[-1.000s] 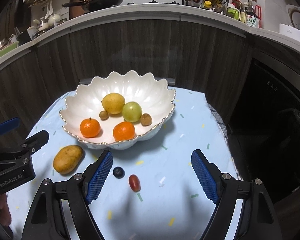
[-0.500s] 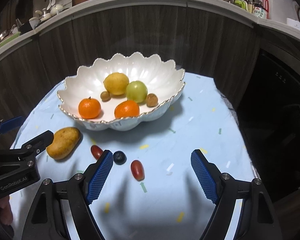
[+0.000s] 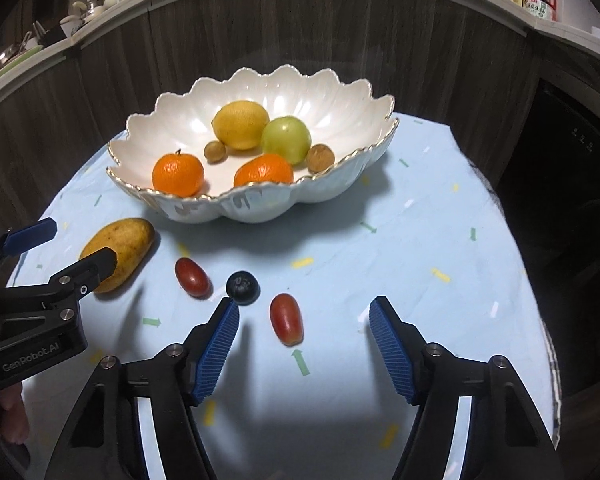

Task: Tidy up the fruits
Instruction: 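Grasp the yellow mango with the left gripper while the right grasps a red date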

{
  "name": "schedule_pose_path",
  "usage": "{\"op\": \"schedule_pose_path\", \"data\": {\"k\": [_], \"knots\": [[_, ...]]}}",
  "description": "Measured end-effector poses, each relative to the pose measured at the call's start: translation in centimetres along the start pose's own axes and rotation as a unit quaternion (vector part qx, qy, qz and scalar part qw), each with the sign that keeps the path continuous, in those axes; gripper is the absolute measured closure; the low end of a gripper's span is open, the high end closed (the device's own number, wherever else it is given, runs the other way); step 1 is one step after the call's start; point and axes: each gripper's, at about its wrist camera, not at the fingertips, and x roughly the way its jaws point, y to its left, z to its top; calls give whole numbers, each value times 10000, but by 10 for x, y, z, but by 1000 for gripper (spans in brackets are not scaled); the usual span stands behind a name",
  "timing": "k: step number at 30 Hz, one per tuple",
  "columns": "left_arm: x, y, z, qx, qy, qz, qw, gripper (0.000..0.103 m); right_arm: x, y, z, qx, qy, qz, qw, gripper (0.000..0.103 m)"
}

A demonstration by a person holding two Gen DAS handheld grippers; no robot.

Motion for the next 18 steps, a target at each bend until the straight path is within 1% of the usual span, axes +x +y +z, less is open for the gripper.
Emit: {"op": "schedule_pose_path", "data": {"k": [3,5,7,8,11,14,16,18], "knots": [[5,-1,-2,-5,54,-25,10000,21,4,0,-2,60,59,29,10000,38],[8,-2,-3,-4,74,-37,10000,22,8,-1,-3,75,97,44,9999,42],[12,-3,-2,7,86,-44,10000,27,11,-1,-3,83,129,65,9999,46],[13,-4,-2,13,93,-41,9999,28,13,-1,-3,85,143,69,9998,47],[17,-5,-2,8,128,-45,9999,28,15,-1,-4,82,139,66,9998,48],[21,-5,-1,-2,151,-63,9999,30,17,0,-3,57,101,42,9999,53],[23,-6,-2,-4,179,-74,9998,33,17,0,-3,54,88,23,9999,61],[26,-6,-3,-6,204,-114,9997,36,17,0,-2,43,77,49,9999,67]]}}
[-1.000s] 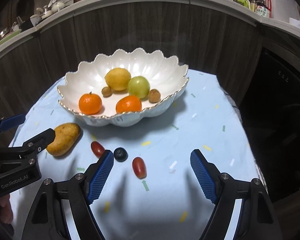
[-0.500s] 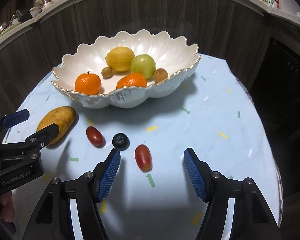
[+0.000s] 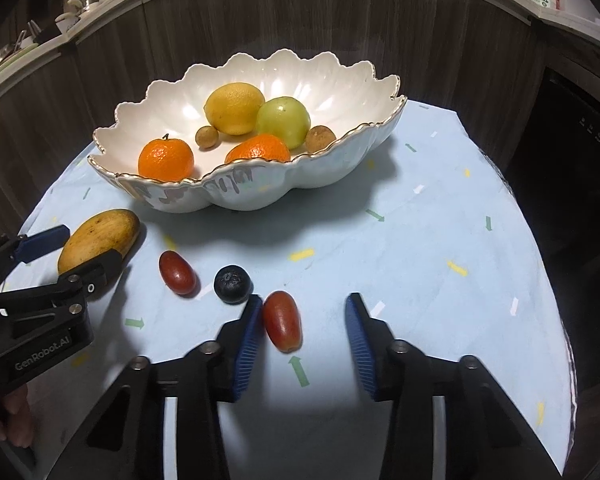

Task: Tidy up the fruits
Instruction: 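Grasp the yellow mango with the left gripper while the right grasps a red date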

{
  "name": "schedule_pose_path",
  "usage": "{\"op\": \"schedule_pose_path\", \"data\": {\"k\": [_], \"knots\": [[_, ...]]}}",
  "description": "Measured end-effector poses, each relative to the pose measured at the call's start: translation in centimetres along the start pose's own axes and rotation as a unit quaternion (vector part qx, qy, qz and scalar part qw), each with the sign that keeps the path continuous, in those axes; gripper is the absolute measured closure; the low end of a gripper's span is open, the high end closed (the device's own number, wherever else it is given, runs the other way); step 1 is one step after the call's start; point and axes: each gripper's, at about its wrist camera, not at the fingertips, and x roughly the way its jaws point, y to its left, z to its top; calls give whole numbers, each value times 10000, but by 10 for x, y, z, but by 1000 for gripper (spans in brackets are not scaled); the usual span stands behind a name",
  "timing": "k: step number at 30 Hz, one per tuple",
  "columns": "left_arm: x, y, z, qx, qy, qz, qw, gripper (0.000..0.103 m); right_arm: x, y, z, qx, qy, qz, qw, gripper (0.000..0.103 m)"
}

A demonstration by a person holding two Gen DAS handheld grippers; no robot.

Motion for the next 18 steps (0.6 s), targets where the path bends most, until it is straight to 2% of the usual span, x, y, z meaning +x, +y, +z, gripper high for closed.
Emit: {"op": "schedule_pose_path", "data": {"k": [4,7,18], "knots": [[3,-3,-1,10,21,-57,10000,44,0,3,0,-76,-4,64,9999,84],[3,-6,-2,65,20,-138,9999,53,0,4,0,-110,-6,66,9999,85],[-2,-5,-5,-10,48,-186,9998,55,-1,4,0,-100,-3,77,9999,85]]}}
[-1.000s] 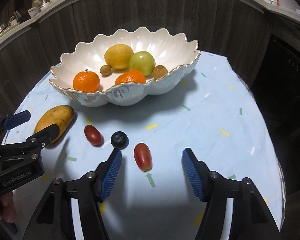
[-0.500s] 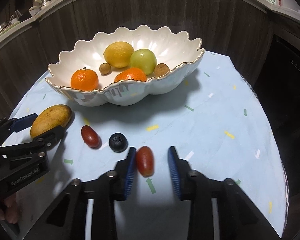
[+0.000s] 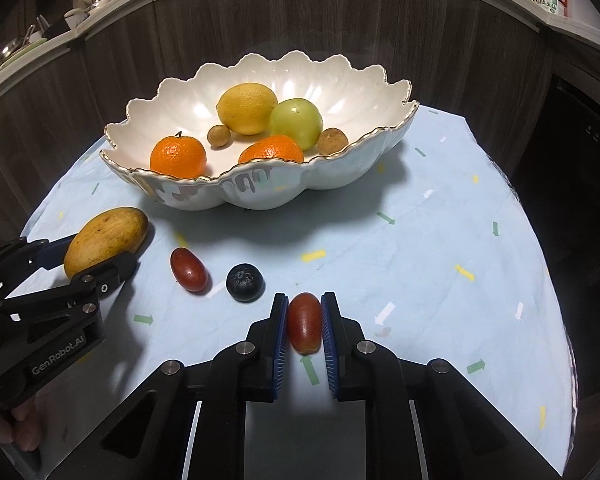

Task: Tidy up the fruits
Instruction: 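Grasp the yellow mango with the left gripper while the right grasps a red date, then lift the mango and red date and carry both over the white bowl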

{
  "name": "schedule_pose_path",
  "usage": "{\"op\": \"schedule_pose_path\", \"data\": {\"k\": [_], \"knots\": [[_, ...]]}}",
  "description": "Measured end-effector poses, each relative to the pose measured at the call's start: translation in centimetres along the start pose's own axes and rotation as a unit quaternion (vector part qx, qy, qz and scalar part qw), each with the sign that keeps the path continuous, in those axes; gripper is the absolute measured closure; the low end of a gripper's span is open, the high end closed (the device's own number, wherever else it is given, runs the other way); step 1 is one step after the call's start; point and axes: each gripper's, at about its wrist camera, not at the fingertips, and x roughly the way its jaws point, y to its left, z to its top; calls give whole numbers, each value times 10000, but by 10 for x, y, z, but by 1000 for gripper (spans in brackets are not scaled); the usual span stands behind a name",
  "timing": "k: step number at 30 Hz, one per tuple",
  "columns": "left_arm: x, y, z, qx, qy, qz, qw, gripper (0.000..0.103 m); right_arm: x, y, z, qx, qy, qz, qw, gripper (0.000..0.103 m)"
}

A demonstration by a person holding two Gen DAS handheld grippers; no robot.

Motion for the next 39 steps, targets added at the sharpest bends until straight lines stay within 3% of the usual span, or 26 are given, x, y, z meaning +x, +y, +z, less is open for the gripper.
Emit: {"op": "schedule_pose_path", "data": {"k": [39], "knots": [[-90,-4,20,99,-694,73,9975,56,-83,-7,30,108,-824,-1,9965,86]]}}
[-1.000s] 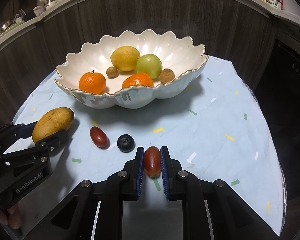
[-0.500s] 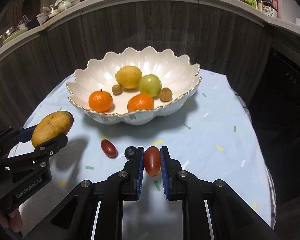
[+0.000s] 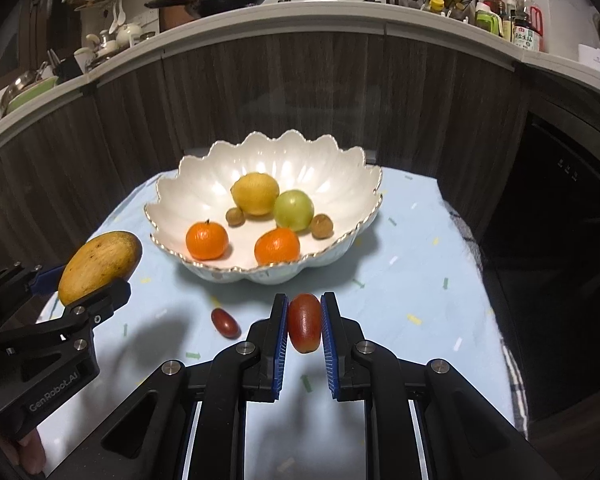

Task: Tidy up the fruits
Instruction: 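Lift the mango and red date and carry both over the white bowl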

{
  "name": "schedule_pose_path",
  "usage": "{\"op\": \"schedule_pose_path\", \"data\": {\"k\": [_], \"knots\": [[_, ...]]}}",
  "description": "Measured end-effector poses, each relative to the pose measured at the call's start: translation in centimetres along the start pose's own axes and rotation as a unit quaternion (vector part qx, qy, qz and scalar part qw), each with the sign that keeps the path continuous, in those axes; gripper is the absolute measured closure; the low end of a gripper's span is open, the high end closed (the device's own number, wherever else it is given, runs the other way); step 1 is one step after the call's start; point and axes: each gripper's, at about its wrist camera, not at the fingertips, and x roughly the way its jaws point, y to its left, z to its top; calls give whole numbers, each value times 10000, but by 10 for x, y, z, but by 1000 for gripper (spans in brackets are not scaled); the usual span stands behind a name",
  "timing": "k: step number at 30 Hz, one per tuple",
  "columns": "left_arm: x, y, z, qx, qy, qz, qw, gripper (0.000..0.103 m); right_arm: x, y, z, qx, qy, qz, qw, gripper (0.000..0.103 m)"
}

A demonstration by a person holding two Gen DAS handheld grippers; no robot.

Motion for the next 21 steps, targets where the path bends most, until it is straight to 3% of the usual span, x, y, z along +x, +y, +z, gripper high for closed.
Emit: {"op": "schedule_pose_path", "data": {"k": [21], "knots": [[-19,2,45,54,-269,45,9996,56,-17,-11,46,53,-373,-21,9993,86]]}}
